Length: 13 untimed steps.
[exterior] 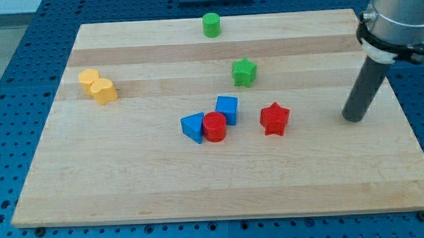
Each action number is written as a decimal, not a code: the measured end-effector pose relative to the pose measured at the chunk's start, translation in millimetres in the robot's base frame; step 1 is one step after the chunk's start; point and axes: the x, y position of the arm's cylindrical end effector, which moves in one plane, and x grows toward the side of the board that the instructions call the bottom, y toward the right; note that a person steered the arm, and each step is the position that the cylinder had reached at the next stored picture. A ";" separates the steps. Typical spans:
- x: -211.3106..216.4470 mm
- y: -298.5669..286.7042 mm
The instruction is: Move the red star close to the right of the red circle
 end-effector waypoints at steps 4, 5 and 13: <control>28.7 -110.1; 12.5 -118.3; 19.8 -136.3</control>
